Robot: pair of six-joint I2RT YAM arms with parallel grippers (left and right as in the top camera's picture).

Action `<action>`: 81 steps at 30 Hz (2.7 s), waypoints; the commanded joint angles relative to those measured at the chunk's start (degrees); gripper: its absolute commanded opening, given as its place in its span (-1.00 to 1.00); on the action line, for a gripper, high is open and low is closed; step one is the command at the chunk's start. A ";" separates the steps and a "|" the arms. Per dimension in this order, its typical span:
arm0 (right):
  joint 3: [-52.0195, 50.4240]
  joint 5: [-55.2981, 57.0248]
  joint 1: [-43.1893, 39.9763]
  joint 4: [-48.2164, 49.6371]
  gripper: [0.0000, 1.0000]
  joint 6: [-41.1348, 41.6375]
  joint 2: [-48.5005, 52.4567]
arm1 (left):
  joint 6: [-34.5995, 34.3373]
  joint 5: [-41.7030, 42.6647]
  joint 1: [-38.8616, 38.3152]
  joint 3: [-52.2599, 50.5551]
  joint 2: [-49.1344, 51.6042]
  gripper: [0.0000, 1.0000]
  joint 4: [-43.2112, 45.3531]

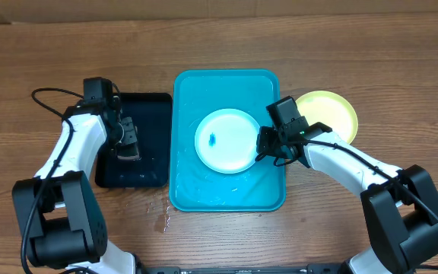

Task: Clean dirty plates on tray and stack at the side
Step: 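Lower the left gripper onto the black tray and grasp the sponge, then carry the sponge right over the white plate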

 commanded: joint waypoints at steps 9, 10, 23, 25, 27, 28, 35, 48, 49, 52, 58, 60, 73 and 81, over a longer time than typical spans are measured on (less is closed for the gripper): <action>-0.24 0.35 0.07 0.31 -0.33 0.13 0.15 | 3.26 2.49 0.04 -0.31 4.17 -0.47 1.20; -0.24 0.35 0.07 0.31 -0.33 0.13 0.15 | 3.23 2.51 0.07 -0.31 4.37 -0.47 1.51; -0.24 0.33 0.07 0.31 -0.34 0.13 0.17 | 3.87 4.09 0.07 -0.33 4.68 -0.49 2.10; -0.24 0.35 0.07 0.31 -0.33 0.13 0.17 | 3.87 3.67 0.07 -0.44 4.76 -0.51 2.08; -0.24 0.35 0.07 0.31 -0.33 0.13 0.17 | 3.85 3.69 0.07 -0.74 4.76 -0.53 2.12; -0.24 0.35 0.07 0.31 -0.33 0.13 0.17 | 3.85 3.69 0.07 -0.81 4.76 -0.57 2.10; -0.24 0.33 0.07 0.35 -0.17 0.15 0.17 | 3.19 4.26 0.11 -0.33 4.72 -0.92 2.08; -0.24 0.02 0.07 0.33 -0.06 0.17 0.17 | 3.65 6.73 0.15 7.34 -5.09 -0.92 -5.29; -0.24 -0.31 0.07 0.33 -0.06 0.17 0.17 | 3.63 6.78 0.15 7.34 -6.23 -0.92 -5.49; -0.24 -0.90 0.07 0.33 -0.07 0.20 0.17 | 3.61 7.58 0.07 7.34 -8.50 -0.92 -6.14; -0.26 -4.92 0.09 -0.11 -0.45 0.20 0.20 | 3.58 7.58 0.07 7.32 -10.54 -0.92 -7.08; -0.28 -4.61 0.33 -0.57 -0.45 0.17 0.20 | 3.58 7.61 0.07 7.32 -10.51 -0.92 -7.23; -0.35 0.04 0.66 1.66 -0.40 5.75 2.05 | 3.63 8.41 0.04 7.32 -10.51 -0.92 -7.41; -0.35 -5.92 1.38 1.22 -0.92 7.43 2.56 | 4.11 8.39 0.04 7.28 -10.45 -0.92 -7.06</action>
